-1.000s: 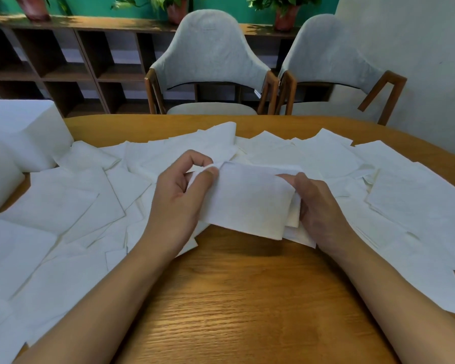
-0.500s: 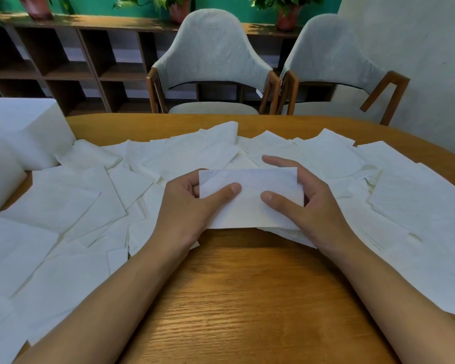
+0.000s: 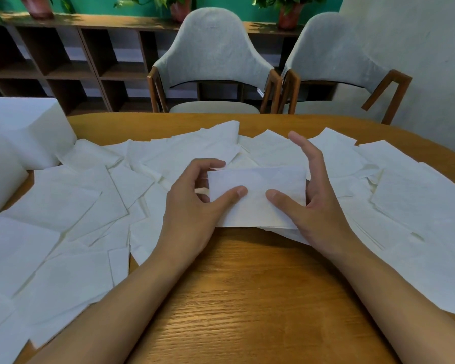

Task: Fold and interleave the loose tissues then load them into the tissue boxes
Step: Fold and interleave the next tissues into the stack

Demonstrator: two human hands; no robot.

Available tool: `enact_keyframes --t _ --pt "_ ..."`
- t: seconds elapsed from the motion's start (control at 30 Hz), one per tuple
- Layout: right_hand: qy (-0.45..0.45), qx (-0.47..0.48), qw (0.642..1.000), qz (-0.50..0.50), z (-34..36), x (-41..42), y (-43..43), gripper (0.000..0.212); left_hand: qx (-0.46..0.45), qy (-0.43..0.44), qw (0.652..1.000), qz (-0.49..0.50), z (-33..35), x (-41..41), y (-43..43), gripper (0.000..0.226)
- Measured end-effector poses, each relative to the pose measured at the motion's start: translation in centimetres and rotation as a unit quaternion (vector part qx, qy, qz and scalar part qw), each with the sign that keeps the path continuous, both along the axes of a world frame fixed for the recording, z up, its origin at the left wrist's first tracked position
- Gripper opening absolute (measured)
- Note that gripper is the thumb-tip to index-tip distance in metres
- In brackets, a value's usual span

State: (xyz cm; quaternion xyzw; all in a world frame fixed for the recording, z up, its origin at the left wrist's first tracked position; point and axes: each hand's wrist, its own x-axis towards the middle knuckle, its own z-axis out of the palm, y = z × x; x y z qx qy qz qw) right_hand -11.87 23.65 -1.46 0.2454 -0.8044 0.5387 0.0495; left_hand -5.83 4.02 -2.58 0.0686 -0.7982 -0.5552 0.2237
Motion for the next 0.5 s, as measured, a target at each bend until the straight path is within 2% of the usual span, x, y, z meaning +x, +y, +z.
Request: enact_keyframes --t 0.07,0.17,0.2,0.27,0.37,0.5 --pt "-0.009 -0.037 0.999 0.007 0.3 -0.1 0.3 0.077 0.025 -0.01 1.0 -0.004 0.4 0.0 0.0 0.059" --pt "-0.043 -0.114 0.992 0.027 0.5 -0.1 0.7 0.078 0.143 -0.055 0.987 -0.057 1.3 0.2 0.0 0.055" --pt "-0.05 -0.124 0.99 0.031 0.5 -0.1 0.7 0.077 0.151 -0.053 0.985 -0.062 1.4 0.3 0.1 0.055" --pt "-0.071 -0.118 0.989 0.048 0.6 -0.2 0.8 0.068 0.126 -0.023 0.99 -0.055 1.4 0.5 0.3 0.054" --pt "-0.082 -0.062 0.992 0.069 0.5 -0.3 1.1 0.037 0.089 0.021 0.994 -0.056 1.0 0.3 0.3 0.038" --pt "-0.069 -0.016 0.997 0.011 0.1 -0.4 1.0 0.035 0.0 0.038 0.998 -0.057 0.1 0.1 -0.2 0.013"
